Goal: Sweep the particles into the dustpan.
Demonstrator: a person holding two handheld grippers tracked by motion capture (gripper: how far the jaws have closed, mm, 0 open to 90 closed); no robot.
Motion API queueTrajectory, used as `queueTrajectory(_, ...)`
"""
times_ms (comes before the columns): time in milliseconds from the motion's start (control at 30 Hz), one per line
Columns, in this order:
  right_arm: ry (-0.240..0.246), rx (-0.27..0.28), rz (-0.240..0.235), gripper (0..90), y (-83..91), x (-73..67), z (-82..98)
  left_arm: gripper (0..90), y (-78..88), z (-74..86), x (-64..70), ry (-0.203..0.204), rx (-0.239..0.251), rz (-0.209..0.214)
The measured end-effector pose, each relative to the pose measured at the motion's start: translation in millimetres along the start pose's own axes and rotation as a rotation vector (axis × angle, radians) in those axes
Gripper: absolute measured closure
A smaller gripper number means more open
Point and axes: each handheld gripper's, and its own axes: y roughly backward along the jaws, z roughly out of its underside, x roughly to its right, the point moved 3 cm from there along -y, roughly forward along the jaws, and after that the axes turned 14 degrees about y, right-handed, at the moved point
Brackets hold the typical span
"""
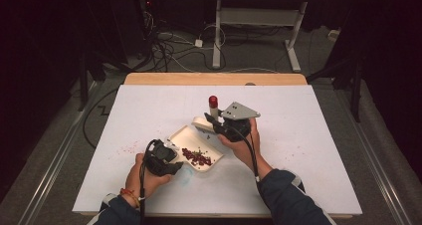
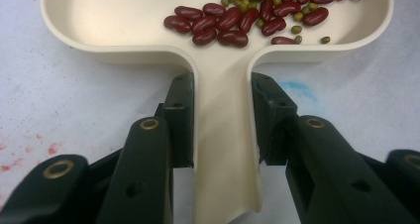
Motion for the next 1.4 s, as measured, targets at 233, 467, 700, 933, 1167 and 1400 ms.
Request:
queueTrajectory(233, -0.052, 0.033, -0.08, 69.8, 12.6, -15.1, -10.1, 64.0, -1.7, -2.7, -1.5, 0.007, 0.0, -0.01)
queueTrajectory(467, -0.018, 0.086, -0.04, 69.7, 40.1, -8.5, -21.6, 64.0, -4.2, -1.4, -2.1, 0.002, -0.006, -0.014)
queueTrajectory(700, 0.043, 0.017, 0.025, 69.7, 36.6, -5.2, -7.7, 64.0, -5.6, -1.1, -2.7, 0.003, 0.007, -0.013)
queueTrajectory(933, 0.063, 0.001, -0.003, 69.7, 31.0, -19.9, 0.1, 64.0, -7.2, -1.4, -3.0, 0.016, 0.016, -0.012)
queueTrajectory(1167, 0.09, 0.018, -0.058, 69.7, 32.6, -49.2, -13.6, 64.0, -9.0, -4.3, -0.9, 0.04, 0.034, -0.026)
queueTrajectory(1400, 0.052, 0.044, -0.069, 69.7, 33.7, -56.7, -18.7, 64.0, -9.6, -5.0, -2.5, 0.054, 0.039, -0.02)
